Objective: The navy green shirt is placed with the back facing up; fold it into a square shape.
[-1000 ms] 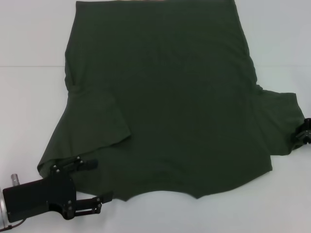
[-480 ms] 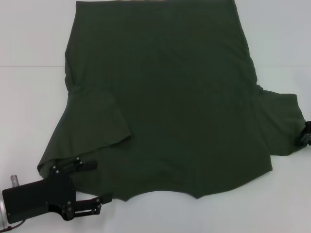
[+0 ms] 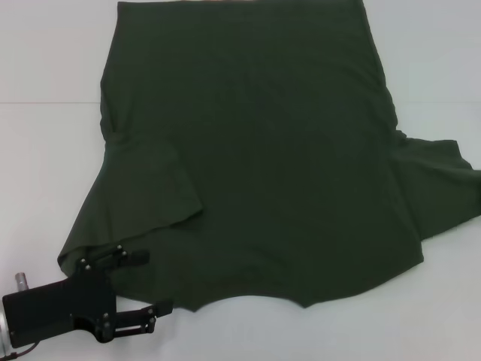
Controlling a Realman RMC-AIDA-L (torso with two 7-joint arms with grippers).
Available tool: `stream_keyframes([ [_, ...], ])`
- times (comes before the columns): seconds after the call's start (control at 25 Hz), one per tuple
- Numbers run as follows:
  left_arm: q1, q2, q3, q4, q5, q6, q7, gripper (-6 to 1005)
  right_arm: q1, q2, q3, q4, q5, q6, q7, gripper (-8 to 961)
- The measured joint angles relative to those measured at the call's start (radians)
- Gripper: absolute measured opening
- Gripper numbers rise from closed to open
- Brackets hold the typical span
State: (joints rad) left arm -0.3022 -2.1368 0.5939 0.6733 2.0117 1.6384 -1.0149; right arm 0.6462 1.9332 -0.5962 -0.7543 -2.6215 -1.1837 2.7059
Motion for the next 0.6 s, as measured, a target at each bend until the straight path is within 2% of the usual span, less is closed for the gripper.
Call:
stream_keyframes([
  [0.32,-0.002,0.000,0.000,0.001,-0.001,0.000,-0.001,889,-0.015,-0.004,0.001,-0.068,0.099,0.007,-0.020,21],
  [0.6,-0.003,0.000,0.000,0.000,-0.001,-0.001,-0.001,889,0.027,0.003,-0.008,-0.076,0.143,0.008,-0.066,21],
])
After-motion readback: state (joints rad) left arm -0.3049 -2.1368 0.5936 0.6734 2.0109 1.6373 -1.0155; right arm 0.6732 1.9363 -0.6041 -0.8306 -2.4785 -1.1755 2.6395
